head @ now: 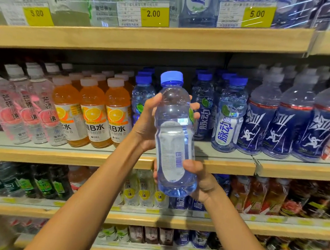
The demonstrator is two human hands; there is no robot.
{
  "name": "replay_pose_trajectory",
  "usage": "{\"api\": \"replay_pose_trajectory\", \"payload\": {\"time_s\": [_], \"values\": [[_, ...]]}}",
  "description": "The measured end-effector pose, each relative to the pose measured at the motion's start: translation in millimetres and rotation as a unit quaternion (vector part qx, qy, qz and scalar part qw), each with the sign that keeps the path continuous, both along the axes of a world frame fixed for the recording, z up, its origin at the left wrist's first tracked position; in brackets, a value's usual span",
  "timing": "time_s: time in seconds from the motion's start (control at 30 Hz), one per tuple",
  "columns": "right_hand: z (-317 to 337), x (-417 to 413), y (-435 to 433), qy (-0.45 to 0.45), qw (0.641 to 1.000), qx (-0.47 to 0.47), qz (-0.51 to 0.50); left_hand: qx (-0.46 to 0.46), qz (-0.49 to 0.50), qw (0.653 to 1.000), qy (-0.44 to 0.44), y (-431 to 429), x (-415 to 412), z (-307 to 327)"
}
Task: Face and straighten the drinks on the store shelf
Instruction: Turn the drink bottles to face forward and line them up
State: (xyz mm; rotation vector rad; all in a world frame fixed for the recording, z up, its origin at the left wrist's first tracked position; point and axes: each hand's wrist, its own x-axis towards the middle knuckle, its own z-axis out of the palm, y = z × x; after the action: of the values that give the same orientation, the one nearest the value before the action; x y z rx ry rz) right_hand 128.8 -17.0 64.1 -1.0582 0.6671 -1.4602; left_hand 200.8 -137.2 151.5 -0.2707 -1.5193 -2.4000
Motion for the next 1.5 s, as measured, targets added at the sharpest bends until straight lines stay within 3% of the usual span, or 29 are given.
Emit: {"api": "replay_pose_trajectory", "payload": {"time_s": [0.1,0.23,0.33,0.43,0.57,0.63,0.73,0.83,0.93,1.03,1.2,1.37,1.5], "values": [[3,-8,6,0.060,0.987,0.014,-0.150,-0.099,0.200,0.973,-0.051,2,6,0],[12,-7,9,0.167,0.929,0.018,-0.330,-0.167,0.390,0.905,-0.036,11,8,3],[11,1,6,0.202,0.887,0.024,-0.416,-0.213,0.433,0.876,-0.016,28,-1,5],[8,15,2,0.251,0.831,0.019,-0.495,-0.184,0.493,0.850,-0.031,41,-12,6],[1,25,0,0.331,0.766,0.032,-0.550,-0.130,0.504,0.853,-0.033,39,-18,8],[-1,25,2,0.323,0.786,0.038,-0.526,-0.124,0.486,0.865,-0.017,36,-17,9],[2,12,12,0.243,0.866,0.005,-0.437,-0.088,0.417,0.904,-0.022,27,-11,13],[14,-3,22,0.156,0.947,0.036,-0.278,-0.039,0.287,0.956,-0.048,14,-5,14],[21,-11,24,0.121,0.975,0.064,-0.175,0.007,0.123,0.992,-0.004,7,-5,14],[27,-9,23,0.145,0.977,0.044,-0.149,0.030,0.002,0.999,0.034,1,-9,11],[25,5,17,0.227,0.945,0.012,-0.235,0.023,-0.051,0.998,0.032,-3,-15,1],[13,6,16,0.264,0.905,0.008,-0.333,-0.059,0.055,0.997,-0.019,-4,-11,-6],[13,-8,17,0.294,0.854,0.002,-0.428,-0.112,0.189,0.972,-0.084,-2,-11,-16]]}}
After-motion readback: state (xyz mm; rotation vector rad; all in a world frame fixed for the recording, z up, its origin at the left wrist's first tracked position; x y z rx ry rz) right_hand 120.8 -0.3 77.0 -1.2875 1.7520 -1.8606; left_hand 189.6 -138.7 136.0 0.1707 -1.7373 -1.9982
